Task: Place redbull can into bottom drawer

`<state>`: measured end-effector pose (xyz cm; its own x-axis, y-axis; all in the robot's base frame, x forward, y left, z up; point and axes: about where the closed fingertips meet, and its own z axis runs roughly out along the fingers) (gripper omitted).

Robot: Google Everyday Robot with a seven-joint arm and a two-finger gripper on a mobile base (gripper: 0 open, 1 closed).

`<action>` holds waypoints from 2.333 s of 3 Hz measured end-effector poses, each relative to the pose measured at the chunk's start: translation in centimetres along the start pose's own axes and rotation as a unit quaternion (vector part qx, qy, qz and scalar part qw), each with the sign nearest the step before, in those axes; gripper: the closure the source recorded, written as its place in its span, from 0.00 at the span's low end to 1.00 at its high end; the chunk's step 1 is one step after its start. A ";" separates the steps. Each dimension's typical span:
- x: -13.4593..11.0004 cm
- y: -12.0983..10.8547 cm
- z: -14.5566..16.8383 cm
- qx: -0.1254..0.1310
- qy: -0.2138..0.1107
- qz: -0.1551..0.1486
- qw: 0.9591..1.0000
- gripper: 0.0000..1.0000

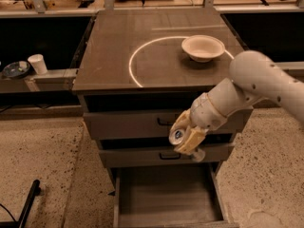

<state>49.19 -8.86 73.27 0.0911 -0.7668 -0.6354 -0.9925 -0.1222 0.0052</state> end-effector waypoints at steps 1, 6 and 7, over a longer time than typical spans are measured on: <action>-1.9 2.7 6.7 -0.010 -0.237 0.029 0.971 1.00; 4.6 0.3 17.9 0.078 -0.353 0.044 0.931 1.00; 6.9 1.6 24.0 0.097 -0.358 0.039 0.928 1.00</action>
Offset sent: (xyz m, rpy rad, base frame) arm -0.0300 0.0910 0.0092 1.2063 0.1703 -0.2164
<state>46.27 0.72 50.38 0.0107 -0.1455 -0.9893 -0.9961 0.0848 -0.0233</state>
